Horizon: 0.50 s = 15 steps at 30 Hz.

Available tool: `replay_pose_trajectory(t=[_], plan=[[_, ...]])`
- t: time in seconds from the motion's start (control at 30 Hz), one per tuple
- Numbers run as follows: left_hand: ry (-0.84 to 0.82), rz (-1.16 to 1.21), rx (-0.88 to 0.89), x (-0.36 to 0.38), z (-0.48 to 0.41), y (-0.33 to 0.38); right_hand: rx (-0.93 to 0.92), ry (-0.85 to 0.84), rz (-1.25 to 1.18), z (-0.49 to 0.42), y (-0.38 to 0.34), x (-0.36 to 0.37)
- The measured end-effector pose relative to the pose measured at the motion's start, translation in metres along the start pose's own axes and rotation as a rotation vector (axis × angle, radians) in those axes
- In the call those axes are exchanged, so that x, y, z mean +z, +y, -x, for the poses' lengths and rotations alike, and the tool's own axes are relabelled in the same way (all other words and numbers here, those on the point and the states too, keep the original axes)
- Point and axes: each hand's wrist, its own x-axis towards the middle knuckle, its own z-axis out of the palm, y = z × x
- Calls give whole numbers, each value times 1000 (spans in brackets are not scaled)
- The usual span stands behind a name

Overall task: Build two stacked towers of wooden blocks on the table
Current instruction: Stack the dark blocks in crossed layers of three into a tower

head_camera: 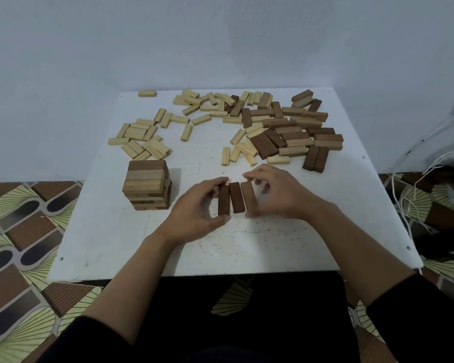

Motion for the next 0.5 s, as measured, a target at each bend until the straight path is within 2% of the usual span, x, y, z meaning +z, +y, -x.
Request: replay_pose_trajectory(t=[0.33, 0.5], plan=[[4, -51, 34, 1, -3, 5, -43, -58, -4, -11, -4, 8], [-47, -38, 33, -3, -5, 5, -59, -61, -7, -2, -4, 13]])
